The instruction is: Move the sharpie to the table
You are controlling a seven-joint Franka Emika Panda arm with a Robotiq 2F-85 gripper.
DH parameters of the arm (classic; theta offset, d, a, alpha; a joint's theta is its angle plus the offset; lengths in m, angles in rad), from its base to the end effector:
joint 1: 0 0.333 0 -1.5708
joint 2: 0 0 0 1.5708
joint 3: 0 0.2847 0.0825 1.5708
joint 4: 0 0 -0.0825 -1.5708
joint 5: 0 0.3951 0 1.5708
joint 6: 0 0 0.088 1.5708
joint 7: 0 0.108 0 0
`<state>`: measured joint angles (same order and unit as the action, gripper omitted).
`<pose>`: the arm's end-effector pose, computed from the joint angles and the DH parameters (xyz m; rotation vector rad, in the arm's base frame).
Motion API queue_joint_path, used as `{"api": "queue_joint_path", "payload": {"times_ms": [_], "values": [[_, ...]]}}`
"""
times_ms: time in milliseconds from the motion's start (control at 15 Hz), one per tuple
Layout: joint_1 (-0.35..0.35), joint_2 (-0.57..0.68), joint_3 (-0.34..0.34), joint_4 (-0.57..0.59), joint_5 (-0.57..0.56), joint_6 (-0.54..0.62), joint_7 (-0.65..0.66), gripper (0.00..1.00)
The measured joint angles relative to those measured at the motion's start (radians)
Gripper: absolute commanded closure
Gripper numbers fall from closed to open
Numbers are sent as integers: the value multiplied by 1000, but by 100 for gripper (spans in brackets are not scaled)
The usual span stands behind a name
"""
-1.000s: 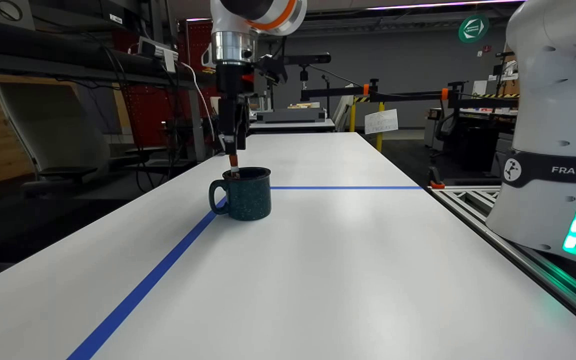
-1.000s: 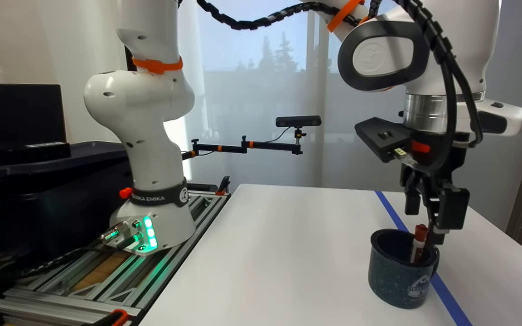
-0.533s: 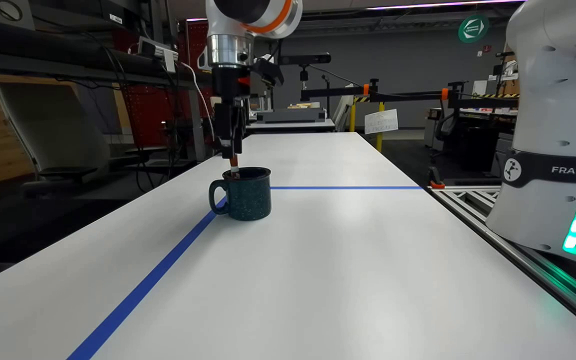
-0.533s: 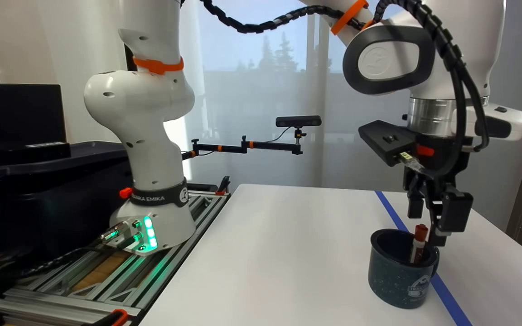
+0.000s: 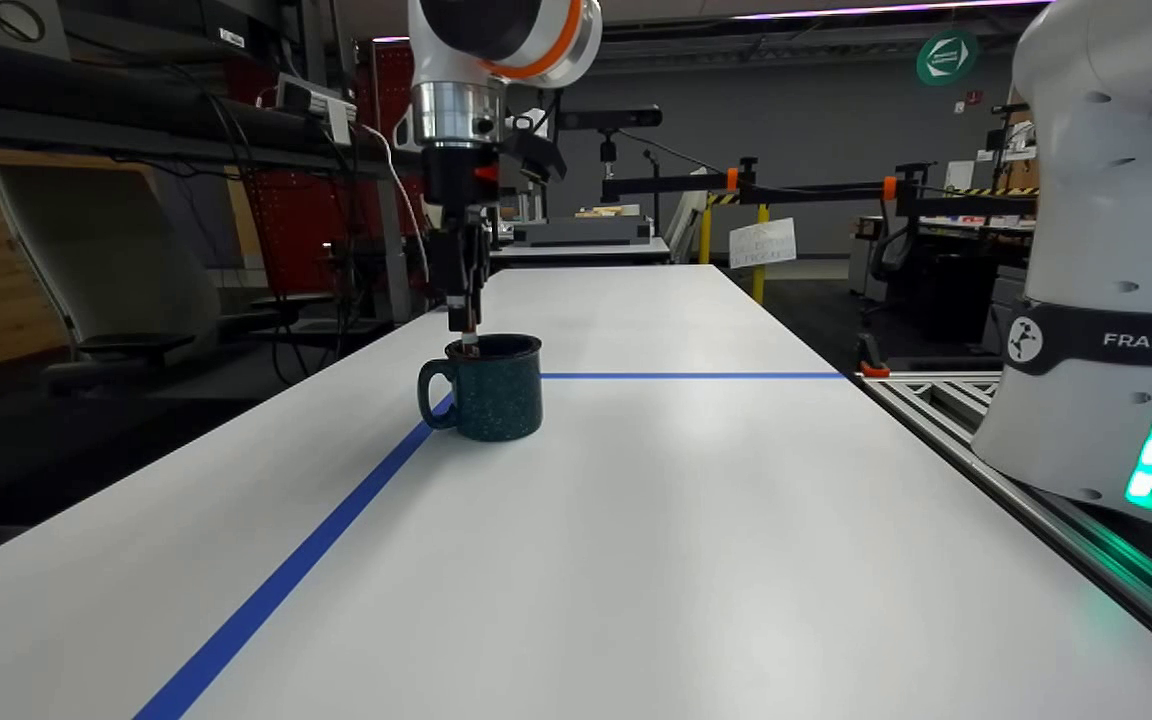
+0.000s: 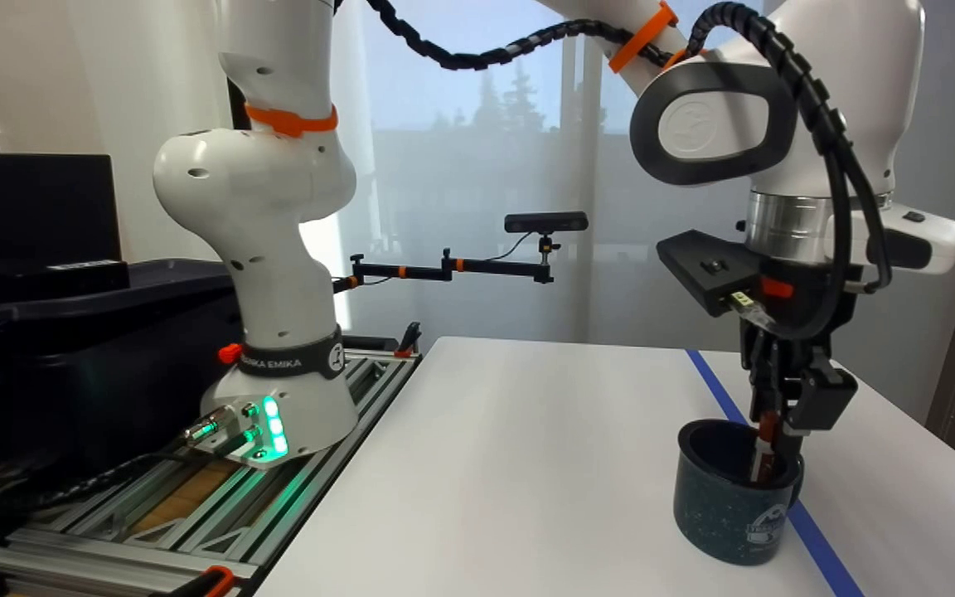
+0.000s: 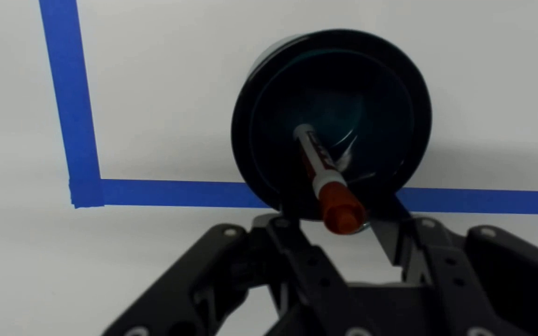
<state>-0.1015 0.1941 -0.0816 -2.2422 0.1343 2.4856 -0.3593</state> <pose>0.5387 -0.1008 0.2459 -3.0850 -0.1137 -0.1038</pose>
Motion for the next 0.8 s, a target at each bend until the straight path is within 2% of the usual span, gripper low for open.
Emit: {"api": "queue_joint_path", "payload": {"times_ms": [67,200,267,333,400,467,533,800], "values": [[-2,2,0,4,0,0,0,63],[-7,8,1,11,0,0,0,73],[-9,11,1,14,0,0,0,94],[-11,12,1,16,0,0,0,96],[-12,13,1,17,0,0,1,94],[-13,14,2,17,0,0,1,100],[-15,14,3,18,0,0,1,95],[-16,13,10,18,0,0,1,95]]}}
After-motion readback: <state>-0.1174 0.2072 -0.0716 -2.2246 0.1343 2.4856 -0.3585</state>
